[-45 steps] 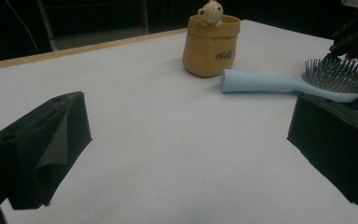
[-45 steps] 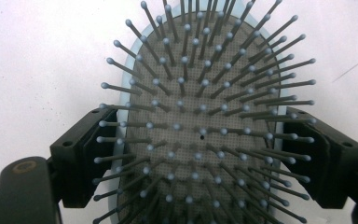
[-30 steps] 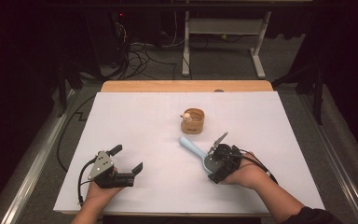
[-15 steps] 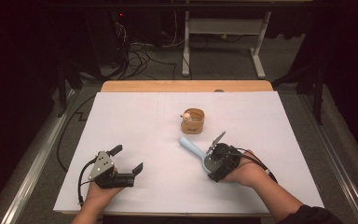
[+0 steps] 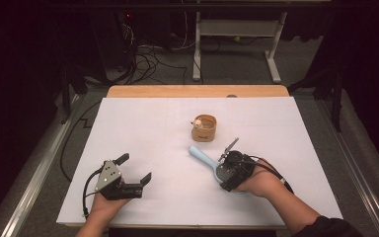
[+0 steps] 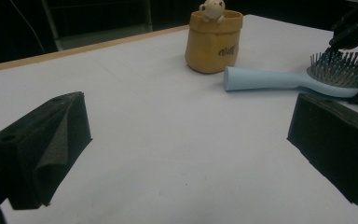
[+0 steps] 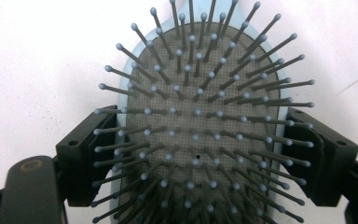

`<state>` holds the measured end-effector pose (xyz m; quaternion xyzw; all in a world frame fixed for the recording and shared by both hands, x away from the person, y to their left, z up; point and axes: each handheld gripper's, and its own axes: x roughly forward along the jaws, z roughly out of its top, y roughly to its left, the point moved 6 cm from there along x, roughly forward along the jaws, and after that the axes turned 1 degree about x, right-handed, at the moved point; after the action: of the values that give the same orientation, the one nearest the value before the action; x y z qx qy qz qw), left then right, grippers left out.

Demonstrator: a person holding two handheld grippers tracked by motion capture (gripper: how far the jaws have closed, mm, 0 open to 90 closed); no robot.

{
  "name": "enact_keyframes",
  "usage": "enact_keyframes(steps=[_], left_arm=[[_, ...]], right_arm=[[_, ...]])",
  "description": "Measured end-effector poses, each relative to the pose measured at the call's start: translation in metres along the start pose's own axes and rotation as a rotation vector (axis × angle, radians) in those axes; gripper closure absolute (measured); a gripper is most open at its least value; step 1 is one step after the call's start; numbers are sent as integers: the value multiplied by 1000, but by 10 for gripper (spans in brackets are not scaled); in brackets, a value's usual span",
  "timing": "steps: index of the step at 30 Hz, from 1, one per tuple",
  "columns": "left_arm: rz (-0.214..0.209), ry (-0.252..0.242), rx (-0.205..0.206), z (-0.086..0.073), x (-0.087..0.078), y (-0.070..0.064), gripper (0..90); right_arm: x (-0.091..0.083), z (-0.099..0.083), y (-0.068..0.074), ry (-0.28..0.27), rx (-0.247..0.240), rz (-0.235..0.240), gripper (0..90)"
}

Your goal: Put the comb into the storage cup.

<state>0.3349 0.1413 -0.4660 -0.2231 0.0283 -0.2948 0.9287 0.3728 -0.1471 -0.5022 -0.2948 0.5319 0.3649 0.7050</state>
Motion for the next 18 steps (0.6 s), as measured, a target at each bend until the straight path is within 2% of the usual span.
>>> enact_keyframes(steps=[9,14,18], left_arm=[[-9,-2,-1,1,-1,-1,3],[-13,6,6,-1,-1,-2,3],[-14,12,12,-1,-1,-2,3]], right_arm=[[1,2,0,19,-12,-9,188],[0,2,1,26,9,-7,198],[0,3,0,29,6,-5,202]])
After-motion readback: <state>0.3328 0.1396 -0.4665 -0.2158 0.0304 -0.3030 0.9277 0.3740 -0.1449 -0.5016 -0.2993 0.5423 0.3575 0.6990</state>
